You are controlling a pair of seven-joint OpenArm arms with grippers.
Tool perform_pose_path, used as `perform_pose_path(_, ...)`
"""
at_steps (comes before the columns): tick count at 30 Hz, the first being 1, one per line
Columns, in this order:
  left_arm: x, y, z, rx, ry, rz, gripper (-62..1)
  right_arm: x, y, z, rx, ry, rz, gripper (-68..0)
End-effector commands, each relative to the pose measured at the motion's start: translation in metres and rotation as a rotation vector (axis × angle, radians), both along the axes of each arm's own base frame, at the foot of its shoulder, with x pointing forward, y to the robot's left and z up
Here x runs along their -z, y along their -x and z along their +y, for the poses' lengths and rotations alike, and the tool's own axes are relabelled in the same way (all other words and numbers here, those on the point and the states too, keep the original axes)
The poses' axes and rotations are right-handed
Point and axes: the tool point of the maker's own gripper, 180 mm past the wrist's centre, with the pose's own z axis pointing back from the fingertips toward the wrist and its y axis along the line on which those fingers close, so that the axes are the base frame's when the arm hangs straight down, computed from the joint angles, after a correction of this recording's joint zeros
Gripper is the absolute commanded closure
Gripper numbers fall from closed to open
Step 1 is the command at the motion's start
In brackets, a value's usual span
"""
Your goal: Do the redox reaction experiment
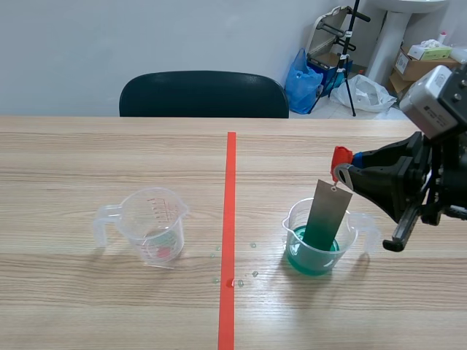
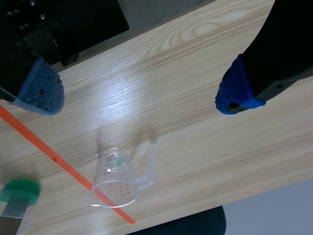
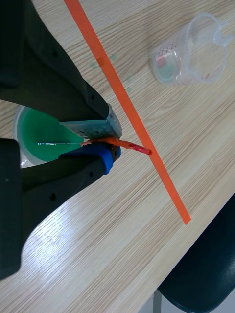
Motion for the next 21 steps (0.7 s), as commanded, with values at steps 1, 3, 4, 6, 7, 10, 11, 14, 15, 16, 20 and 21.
perform_pose_path(1, -0.0069, -0.0027, -0.0006, -0.005, 0.013, -0.033, -62.3, -0.0098, -0.0046, 0.0000, -0.005, -0.010, -0.030, -0.6)
perform_pose_path(3, -0.0072, -0.0027, -0.0006, -0.006, 0.014, -0.035, -62.3, -0.0098, -0.0046, 0.0000, -0.005, -0.010, -0.030, -0.6)
perform_pose_path(4, -0.0080, -0.0030, -0.0004, -0.007, 0.016, -0.039, -62.3, -0.0098, -0.0046, 0.0000, -0.005, -0.010, -0.030, -0.6)
perform_pose_path(6, -0.0086, -0.0031, -0.0005, -0.007, 0.017, -0.042, -62.3, -0.0098, -0.0046, 0.0000, -0.005, -0.010, -0.030, -0.6)
perform_pose_path(7, -0.0086, -0.0031, -0.0005, -0.007, 0.017, -0.042, -62.3, -0.0098, -0.0046, 0.0000, -0.005, -0.010, -0.030, -0.6)
perform_pose_path(10, -0.0085, -0.0030, -0.0005, -0.007, 0.017, -0.041, -62.3, -0.0098, -0.0046, 0.0000, -0.005, -0.010, -0.030, -0.6)
perform_pose_path(11, -0.0085, -0.0030, -0.0005, -0.007, 0.017, -0.041, -62.3, -0.0098, -0.0046, 0.0000, -0.005, -0.010, -0.030, -0.6)
perform_pose_path(14, -0.0084, -0.0030, -0.0005, -0.007, 0.017, -0.041, -62.3, -0.0098, -0.0046, 0.0000, -0.006, -0.011, -0.031, -0.6)
perform_pose_path(15, -0.0084, -0.0030, -0.0005, -0.007, 0.017, -0.041, -62.3, -0.0099, -0.0046, 0.0000, -0.005, -0.011, -0.031, -0.6)
perform_pose_path(16, -0.0084, -0.0030, -0.0005, -0.007, 0.017, -0.041, -62.3, -0.0099, -0.0046, 0.0000, -0.006, -0.011, -0.031, -0.6)
perform_pose_path(20, -0.0084, -0.0030, -0.0005, -0.007, 0.017, -0.041, -62.3, -0.0101, -0.0045, 0.0002, -0.006, -0.012, -0.031, -0.6)
perform_pose_path(21, -0.0085, -0.0030, -0.0005, -0.007, 0.017, -0.041, -62.3, -0.0101, -0.0045, 0.0002, -0.006, -0.012, -0.031, -0.6)
